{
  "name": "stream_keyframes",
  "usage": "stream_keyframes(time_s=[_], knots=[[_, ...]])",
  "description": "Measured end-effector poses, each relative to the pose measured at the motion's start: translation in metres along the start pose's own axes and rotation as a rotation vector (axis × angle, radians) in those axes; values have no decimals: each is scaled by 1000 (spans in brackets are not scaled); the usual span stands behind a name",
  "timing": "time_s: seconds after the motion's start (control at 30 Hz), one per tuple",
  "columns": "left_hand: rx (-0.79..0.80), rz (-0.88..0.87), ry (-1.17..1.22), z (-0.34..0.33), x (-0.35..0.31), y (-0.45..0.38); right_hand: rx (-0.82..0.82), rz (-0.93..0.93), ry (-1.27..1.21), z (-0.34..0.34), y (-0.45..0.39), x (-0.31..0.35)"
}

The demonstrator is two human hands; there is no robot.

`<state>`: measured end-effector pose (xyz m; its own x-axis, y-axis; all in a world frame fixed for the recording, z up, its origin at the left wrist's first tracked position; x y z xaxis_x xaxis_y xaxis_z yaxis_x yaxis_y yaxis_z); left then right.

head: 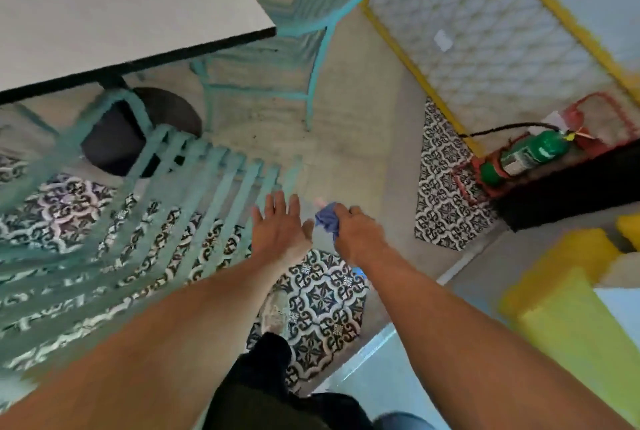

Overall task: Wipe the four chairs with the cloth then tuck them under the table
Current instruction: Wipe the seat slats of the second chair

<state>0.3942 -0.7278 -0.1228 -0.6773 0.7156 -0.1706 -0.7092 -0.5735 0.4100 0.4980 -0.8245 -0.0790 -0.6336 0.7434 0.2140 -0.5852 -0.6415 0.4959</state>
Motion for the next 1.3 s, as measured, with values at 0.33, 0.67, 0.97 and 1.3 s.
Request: stream_keyframes(time_s=[0.33, 0.67, 0.97, 1.3], knots=[[10, 626, 341, -22, 124, -4, 190, 558, 316, -1, -92, 169], [20, 1101, 468, -96, 209, -16, 348, 947, 568, -83, -180, 289], [3, 1203, 421, -203, 275, -73, 319, 1148, 486, -180, -288, 362], [30, 1130, 251, -245, 309, -103, -35, 1178, 67, -219, -340, 365]])
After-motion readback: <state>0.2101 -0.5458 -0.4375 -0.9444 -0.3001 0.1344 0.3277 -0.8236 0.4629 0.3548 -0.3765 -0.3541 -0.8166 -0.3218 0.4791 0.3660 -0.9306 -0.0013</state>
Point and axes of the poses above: each hand's wrist, its own y-axis away from the middle knuckle, its own z-axis out of the back of the hand, x = y × z, the point moved 1 cm from there along -y, towards the middle knuckle, and after that the axes turned 8 degrees about -y, right-handed, at the moved point
